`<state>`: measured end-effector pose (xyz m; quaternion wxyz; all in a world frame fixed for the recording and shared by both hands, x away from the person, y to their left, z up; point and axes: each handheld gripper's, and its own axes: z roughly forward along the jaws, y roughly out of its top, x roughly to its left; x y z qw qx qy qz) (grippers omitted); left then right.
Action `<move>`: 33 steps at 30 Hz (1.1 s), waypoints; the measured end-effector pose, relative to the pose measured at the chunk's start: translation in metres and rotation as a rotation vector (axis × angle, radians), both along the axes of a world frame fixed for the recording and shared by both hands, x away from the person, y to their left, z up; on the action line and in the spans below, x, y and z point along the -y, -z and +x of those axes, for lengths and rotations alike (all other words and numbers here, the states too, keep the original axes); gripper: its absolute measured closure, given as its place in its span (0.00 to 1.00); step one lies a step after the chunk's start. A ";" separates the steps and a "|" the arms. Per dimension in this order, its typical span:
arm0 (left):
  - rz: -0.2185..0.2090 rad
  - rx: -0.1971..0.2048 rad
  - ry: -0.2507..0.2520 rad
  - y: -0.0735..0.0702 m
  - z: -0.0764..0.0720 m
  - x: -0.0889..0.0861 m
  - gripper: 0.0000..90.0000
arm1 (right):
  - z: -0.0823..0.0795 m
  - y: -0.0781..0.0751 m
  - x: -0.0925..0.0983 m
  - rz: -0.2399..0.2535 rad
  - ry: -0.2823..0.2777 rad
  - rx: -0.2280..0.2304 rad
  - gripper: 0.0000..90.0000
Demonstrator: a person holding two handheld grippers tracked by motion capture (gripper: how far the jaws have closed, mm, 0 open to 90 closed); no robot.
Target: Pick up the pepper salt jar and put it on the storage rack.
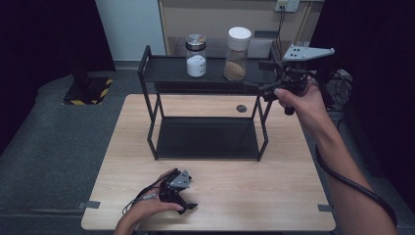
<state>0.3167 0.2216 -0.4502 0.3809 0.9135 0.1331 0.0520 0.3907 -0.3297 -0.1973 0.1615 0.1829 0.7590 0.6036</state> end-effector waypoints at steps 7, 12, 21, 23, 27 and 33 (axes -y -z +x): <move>0.000 0.000 0.000 0.000 0.000 0.000 0.00 | -0.010 0.022 -0.003 -0.004 -0.014 -0.020 0.04; 0.001 0.000 0.000 0.000 0.000 0.000 0.00 | -0.015 0.041 -0.006 -0.019 -0.017 -0.051 0.04; 0.001 0.002 0.000 0.000 0.000 0.000 0.00 | -0.018 0.065 -0.010 -0.029 0.000 -0.078 0.04; 0.001 0.001 0.000 0.000 0.000 0.000 0.00 | -0.020 0.069 -0.011 -0.029 0.005 -0.080 0.04; 0.001 0.001 0.000 0.000 0.000 0.000 0.00 | -0.024 0.080 -0.013 -0.031 0.012 -0.087 0.04; 0.001 0.001 0.002 0.000 0.000 0.000 0.00 | -0.032 0.099 -0.016 -0.051 0.033 -0.098 0.03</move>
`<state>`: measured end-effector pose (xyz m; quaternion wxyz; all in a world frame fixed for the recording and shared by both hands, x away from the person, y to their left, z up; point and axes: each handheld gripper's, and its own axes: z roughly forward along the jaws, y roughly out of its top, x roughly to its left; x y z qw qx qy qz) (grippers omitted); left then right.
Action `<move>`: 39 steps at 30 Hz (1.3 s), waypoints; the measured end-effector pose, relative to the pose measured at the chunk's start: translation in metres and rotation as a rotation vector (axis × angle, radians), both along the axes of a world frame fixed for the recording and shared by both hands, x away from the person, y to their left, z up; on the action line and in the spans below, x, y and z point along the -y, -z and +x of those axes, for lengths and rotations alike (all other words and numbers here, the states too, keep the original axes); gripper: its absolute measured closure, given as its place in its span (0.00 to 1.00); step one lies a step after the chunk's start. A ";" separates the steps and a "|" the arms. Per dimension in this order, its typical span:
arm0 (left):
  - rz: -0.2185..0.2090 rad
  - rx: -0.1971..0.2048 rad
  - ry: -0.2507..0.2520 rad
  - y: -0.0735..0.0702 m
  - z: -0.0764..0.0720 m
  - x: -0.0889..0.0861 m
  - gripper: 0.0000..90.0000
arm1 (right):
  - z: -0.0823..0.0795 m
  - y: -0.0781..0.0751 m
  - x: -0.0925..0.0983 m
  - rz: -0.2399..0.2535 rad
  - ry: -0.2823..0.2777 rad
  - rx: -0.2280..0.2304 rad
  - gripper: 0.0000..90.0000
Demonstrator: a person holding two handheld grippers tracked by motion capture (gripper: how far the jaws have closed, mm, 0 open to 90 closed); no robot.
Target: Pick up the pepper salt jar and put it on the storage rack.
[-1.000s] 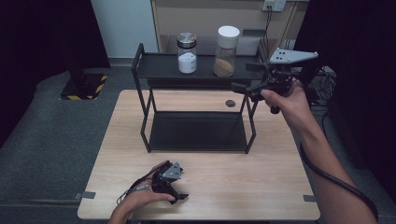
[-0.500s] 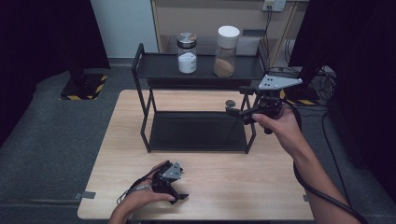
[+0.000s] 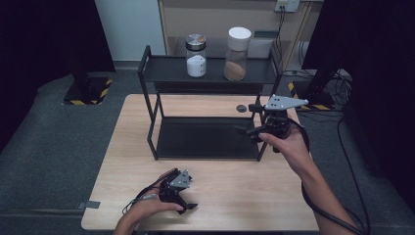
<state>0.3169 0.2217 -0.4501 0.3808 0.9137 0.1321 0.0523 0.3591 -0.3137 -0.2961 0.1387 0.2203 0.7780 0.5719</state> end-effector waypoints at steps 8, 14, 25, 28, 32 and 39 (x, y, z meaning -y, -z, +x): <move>0.000 0.000 0.000 0.000 0.000 0.000 0.00 | -0.009 0.029 0.000 -0.007 0.013 -0.035 0.03; 0.000 0.000 0.000 0.000 0.000 0.000 0.00 | -0.016 0.050 0.002 -0.009 0.023 -0.062 0.03; 0.000 0.000 0.000 0.000 0.000 0.000 0.00 | -0.027 0.076 0.005 -0.032 0.041 -0.091 0.03; 0.000 0.000 0.000 0.000 0.000 0.000 0.00 | -0.030 0.081 0.004 -0.045 0.039 -0.093 0.03; 0.000 0.000 0.000 0.000 0.000 0.000 0.00 | -0.034 0.088 0.003 -0.050 0.044 -0.099 0.03; 0.000 0.000 0.000 0.000 0.000 0.000 0.00 | -0.040 0.104 0.001 -0.089 0.030 -0.119 0.05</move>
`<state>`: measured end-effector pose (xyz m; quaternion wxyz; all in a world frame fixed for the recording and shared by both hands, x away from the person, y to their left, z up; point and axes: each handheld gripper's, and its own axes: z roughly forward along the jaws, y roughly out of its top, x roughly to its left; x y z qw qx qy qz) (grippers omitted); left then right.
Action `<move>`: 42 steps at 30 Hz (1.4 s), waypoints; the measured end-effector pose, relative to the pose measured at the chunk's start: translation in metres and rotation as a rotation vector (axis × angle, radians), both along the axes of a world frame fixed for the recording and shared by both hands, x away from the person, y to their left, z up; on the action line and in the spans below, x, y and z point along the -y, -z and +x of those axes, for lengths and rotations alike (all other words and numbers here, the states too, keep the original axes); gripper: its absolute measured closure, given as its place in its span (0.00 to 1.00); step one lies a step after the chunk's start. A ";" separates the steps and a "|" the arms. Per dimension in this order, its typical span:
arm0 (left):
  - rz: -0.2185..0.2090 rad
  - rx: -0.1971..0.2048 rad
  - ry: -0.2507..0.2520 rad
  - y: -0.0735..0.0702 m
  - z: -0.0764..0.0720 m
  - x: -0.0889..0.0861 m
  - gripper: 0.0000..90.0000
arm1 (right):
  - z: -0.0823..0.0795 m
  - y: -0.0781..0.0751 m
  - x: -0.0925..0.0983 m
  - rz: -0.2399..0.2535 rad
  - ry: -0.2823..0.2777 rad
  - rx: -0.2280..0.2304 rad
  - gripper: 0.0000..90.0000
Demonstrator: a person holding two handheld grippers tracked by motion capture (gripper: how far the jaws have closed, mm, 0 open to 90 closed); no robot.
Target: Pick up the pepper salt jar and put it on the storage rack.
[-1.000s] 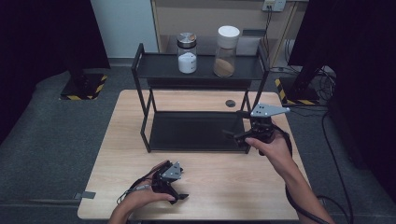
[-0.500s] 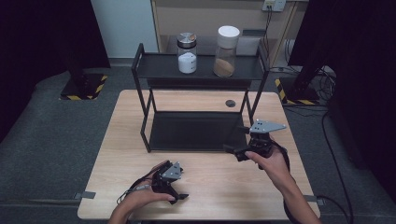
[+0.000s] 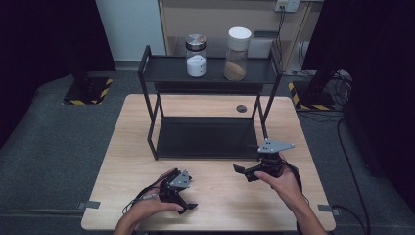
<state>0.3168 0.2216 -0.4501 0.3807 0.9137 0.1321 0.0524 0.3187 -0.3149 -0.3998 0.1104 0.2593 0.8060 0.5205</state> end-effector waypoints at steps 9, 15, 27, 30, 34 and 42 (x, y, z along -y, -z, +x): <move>-0.001 0.000 0.000 0.000 0.000 0.000 0.00 | -0.007 0.021 -0.006 -0.054 0.005 -0.007 0.05; 0.000 0.000 0.000 0.000 0.000 0.000 0.00 | -0.011 0.032 -0.007 -0.073 0.007 -0.005 0.05; 0.000 0.000 0.000 0.000 0.000 0.000 0.00 | -0.014 0.050 -0.003 -0.117 0.029 -0.020 0.05; 0.000 0.000 0.000 0.000 0.000 0.000 0.00 | -0.016 0.053 -0.002 -0.134 0.034 -0.023 0.05; 0.000 0.000 0.000 0.000 0.000 0.000 0.00 | -0.016 0.056 -0.001 -0.150 0.035 -0.030 0.05; 0.000 0.000 0.000 0.000 0.000 0.000 0.00 | -0.016 0.061 -0.003 -0.186 0.041 -0.047 0.05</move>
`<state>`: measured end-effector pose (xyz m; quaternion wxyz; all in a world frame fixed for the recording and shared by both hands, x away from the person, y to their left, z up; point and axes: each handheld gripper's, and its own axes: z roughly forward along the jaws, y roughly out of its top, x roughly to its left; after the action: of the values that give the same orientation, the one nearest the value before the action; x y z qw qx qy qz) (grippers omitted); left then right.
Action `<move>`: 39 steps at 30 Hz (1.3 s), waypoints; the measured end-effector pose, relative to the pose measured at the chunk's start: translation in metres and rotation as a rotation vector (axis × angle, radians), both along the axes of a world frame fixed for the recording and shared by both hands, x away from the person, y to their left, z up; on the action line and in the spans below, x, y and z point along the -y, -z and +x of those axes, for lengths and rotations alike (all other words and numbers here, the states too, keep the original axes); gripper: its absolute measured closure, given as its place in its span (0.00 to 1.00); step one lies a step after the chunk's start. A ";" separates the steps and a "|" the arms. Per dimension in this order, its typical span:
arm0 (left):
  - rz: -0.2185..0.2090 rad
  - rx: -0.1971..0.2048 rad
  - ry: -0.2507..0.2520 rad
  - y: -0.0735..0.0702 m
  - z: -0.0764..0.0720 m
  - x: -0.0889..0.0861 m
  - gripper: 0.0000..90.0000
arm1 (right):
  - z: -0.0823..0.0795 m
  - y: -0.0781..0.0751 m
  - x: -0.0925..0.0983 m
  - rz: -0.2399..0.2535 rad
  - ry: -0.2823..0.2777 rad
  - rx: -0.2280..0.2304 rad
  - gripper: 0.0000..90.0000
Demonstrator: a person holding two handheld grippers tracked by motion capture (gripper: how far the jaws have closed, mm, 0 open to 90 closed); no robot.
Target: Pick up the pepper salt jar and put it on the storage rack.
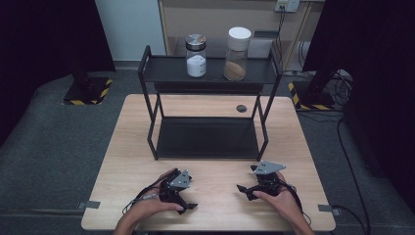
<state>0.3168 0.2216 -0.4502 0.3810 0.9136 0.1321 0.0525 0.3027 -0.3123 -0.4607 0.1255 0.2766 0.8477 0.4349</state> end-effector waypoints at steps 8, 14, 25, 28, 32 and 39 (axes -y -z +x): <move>0.000 0.000 0.000 0.000 0.000 0.000 0.00 | 0.002 -0.002 -0.005 -0.061 0.000 -0.019 0.05; 0.000 0.000 0.000 0.000 0.000 0.000 0.00 | 0.006 -0.007 -0.011 -0.119 -0.015 -0.052 0.03; 0.000 0.000 0.000 0.000 0.000 0.000 0.00 | 0.007 -0.007 -0.011 -0.119 -0.019 -0.056 0.03; 0.000 0.000 0.000 0.000 0.000 0.000 0.00 | 0.007 -0.007 -0.011 -0.120 -0.020 -0.056 0.02; 0.000 0.000 0.000 0.000 0.000 0.000 0.00 | 0.007 -0.007 -0.011 -0.120 -0.020 -0.056 0.02; 0.000 0.000 0.000 0.000 0.000 0.000 0.00 | 0.007 -0.007 -0.011 -0.120 -0.020 -0.056 0.02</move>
<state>0.3167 0.2216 -0.4502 0.3809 0.9136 0.1321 0.0527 0.3099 -0.3013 -0.4533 0.1138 0.2722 0.8781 0.3768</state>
